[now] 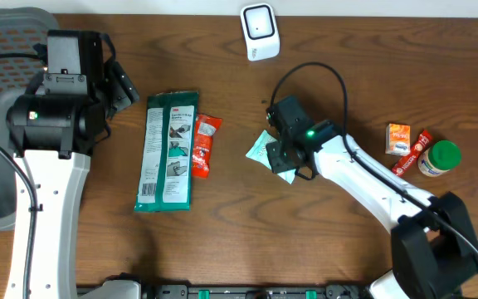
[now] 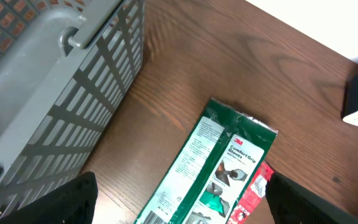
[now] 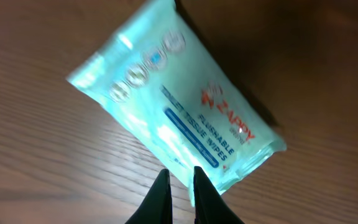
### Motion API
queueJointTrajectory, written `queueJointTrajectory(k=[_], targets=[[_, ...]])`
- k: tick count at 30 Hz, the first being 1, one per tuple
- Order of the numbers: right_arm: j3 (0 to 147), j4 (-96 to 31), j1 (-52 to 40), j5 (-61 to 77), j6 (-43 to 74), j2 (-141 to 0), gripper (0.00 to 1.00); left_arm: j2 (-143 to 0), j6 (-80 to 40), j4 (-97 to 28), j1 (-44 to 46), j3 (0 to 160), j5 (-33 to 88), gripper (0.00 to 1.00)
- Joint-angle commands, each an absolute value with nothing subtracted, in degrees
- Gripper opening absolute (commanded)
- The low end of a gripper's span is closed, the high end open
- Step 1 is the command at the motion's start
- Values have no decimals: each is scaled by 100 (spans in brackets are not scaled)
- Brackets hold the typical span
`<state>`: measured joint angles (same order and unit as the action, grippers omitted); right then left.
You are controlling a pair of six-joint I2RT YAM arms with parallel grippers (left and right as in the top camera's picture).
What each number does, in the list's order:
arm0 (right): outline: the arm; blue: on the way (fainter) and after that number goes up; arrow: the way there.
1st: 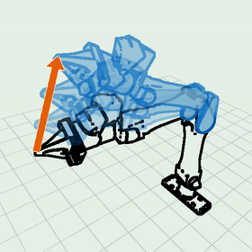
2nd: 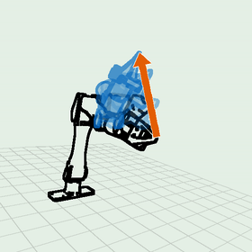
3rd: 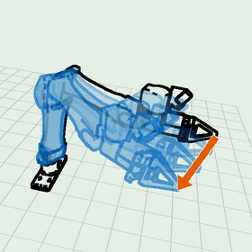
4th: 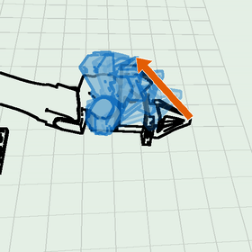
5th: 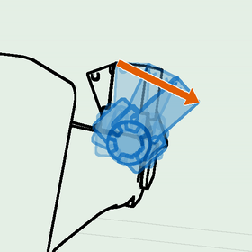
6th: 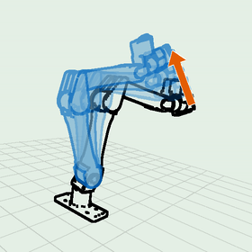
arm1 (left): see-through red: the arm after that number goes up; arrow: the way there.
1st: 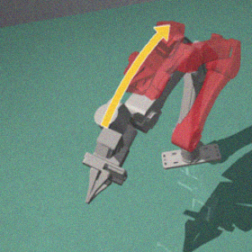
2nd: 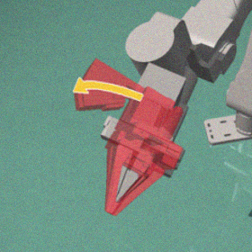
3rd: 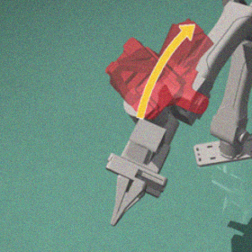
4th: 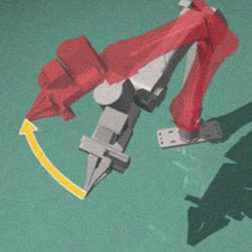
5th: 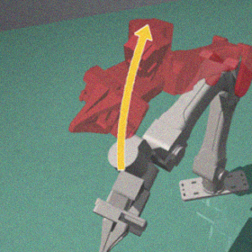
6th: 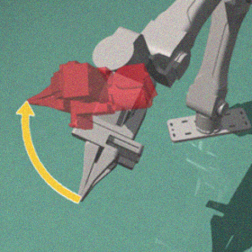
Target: Scan the item barcode
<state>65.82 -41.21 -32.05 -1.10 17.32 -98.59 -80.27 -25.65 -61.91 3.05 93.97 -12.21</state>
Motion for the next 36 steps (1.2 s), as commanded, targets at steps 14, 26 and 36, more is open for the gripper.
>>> queueJointTrajectory(k=[14, 26, 36], targets=[[6506, -3990, -3168, 185, 1614, -10175, 7, -8049, -2554, -6206, 281, 9489, -1293, 87], [7091, -3170, -3214, 390, 1632, -10339, 6, -8049, -2554, -6206, 281, 9489, -1291, 87], [7043, -2591, -3483, 954, 1619, -11419, 12, -8049, -2554, -6206, 281, 9489, -1293, 87]])
